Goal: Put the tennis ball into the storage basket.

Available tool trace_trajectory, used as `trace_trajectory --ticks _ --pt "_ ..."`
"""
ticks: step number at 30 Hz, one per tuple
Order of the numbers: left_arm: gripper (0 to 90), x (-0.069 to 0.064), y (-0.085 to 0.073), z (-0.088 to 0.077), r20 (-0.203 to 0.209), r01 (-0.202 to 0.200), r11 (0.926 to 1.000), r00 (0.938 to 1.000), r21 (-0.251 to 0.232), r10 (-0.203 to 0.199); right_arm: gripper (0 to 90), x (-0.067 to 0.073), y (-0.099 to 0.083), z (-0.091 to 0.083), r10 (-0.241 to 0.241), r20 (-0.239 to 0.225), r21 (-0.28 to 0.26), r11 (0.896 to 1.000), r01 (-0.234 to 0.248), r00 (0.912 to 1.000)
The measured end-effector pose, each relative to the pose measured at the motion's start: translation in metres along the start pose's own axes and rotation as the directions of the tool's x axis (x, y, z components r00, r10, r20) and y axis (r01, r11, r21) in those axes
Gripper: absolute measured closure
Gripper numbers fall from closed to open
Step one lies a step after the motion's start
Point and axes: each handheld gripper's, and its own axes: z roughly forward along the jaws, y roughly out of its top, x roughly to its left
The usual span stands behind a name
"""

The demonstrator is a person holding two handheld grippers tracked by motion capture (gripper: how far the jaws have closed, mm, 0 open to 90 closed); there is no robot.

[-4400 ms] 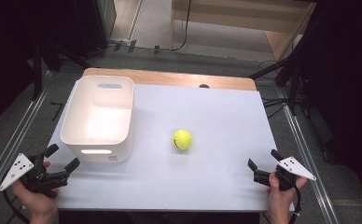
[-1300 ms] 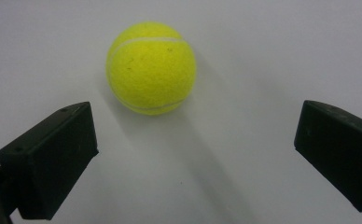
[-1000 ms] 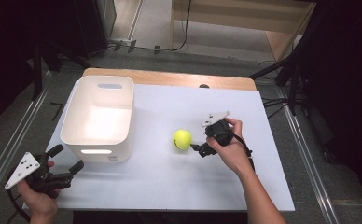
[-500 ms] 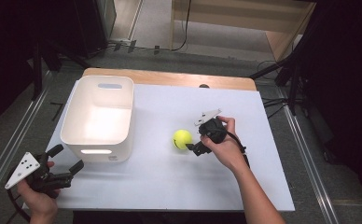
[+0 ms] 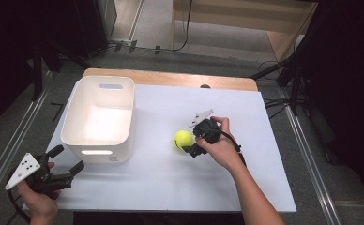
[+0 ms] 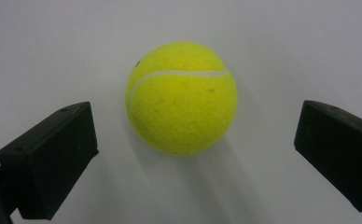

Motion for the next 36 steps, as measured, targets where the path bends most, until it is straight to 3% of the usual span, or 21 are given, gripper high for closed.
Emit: trace_trajectory --ticks 36 --pt "0.0 0.000 0.000 0.000 0.001 0.001 1.0000 1.0000 -0.001 -0.001 3.7 0.003 0.013 0.034 -0.026 -0.034 0.098 0.995 0.029 0.9991"
